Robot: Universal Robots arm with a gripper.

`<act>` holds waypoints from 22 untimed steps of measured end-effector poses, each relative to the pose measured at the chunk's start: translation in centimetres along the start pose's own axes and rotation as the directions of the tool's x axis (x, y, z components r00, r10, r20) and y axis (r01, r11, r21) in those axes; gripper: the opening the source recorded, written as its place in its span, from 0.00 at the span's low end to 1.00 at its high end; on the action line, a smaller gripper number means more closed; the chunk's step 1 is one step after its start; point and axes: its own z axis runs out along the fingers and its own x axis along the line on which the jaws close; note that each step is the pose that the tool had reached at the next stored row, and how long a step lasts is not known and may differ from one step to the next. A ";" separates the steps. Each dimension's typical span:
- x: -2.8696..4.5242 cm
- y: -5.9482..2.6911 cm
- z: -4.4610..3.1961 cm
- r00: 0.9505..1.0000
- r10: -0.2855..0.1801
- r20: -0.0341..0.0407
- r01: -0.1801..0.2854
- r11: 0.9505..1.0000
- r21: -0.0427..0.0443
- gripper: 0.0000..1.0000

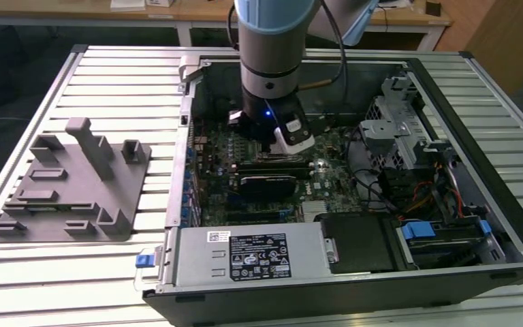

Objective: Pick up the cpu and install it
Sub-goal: 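Install the second cpu locking lever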

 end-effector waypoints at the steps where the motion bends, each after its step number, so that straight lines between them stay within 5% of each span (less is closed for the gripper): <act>1: -0.16 0.14 0.04 1.000 0.000 0.000 0.000 1.000 0.004 0.11; 22: -2.45 3.68 1.06 1.000 -0.005 0.009 0.004 0.996 0.093 0.11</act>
